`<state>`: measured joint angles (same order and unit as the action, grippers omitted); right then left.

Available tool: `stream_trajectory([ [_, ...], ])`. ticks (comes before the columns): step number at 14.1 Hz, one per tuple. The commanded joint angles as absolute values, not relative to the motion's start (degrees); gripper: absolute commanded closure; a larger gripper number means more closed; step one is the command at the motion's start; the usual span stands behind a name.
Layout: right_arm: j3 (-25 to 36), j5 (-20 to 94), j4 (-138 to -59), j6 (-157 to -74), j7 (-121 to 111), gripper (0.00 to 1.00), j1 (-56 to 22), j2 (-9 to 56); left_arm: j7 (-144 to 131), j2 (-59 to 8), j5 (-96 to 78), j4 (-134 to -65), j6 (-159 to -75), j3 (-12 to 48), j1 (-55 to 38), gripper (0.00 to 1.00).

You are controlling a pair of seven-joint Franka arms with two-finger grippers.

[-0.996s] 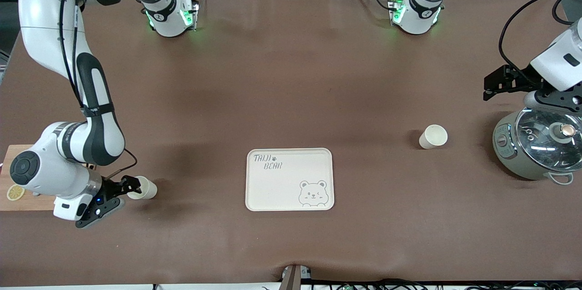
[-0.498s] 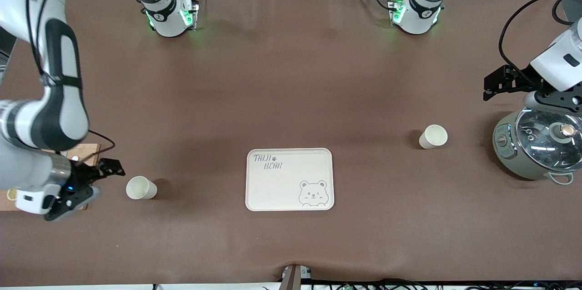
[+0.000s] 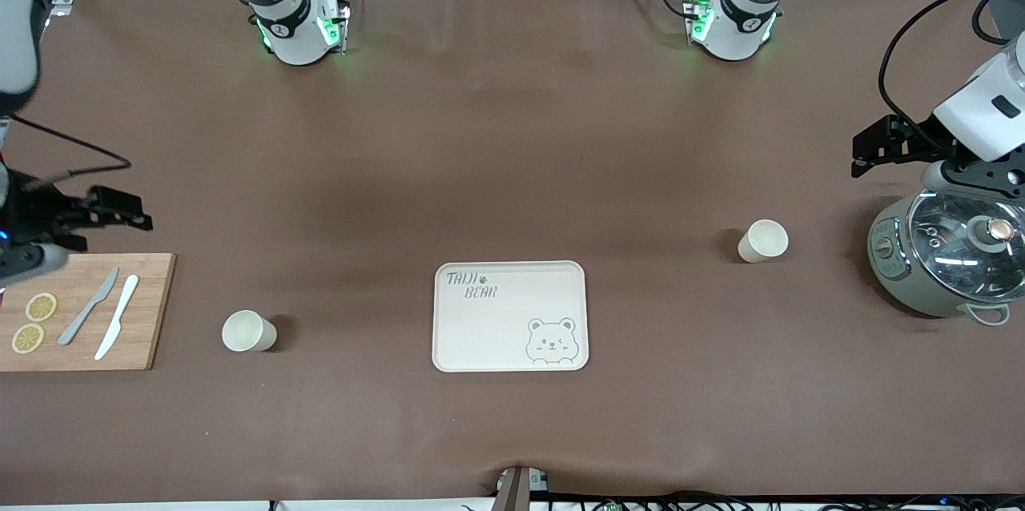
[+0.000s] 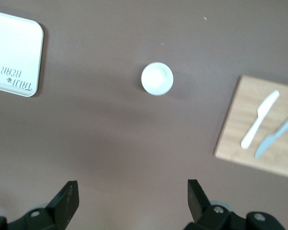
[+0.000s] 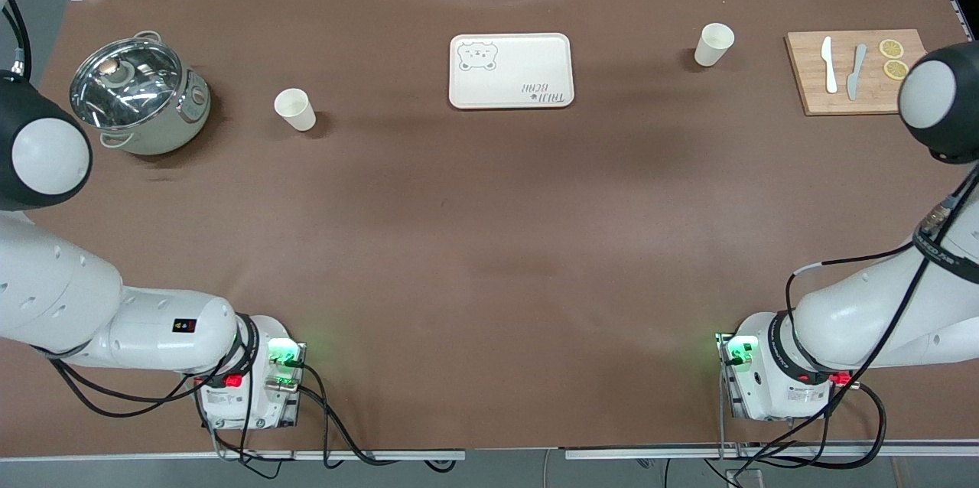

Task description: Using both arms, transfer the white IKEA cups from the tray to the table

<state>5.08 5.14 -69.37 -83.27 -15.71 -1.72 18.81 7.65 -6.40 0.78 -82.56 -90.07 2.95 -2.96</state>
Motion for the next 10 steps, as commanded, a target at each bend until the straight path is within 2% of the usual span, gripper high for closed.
stream_trajectory([
  [1,4.7,1.5,-78.4,-84.5,-11.2,0.00,-1.7,10.2,8.3,-6.1,2.8,-82.2,-88.3,3.3,-3.3,0.00],
  [5,4.9,1.4,-92.3,-93.7,-11.2,0.00,0.8,1.3,8.6,-6.2,2.8,-82.2,-87.7,3.3,-3.3,0.00],
  [10,4.5,-7.0,-91.2,-93.4,-11.8,0.00,0.2,0.7,8.0,-6.6,2.7,-82.2,-87.7,3.5,-3.3,0.00],
])
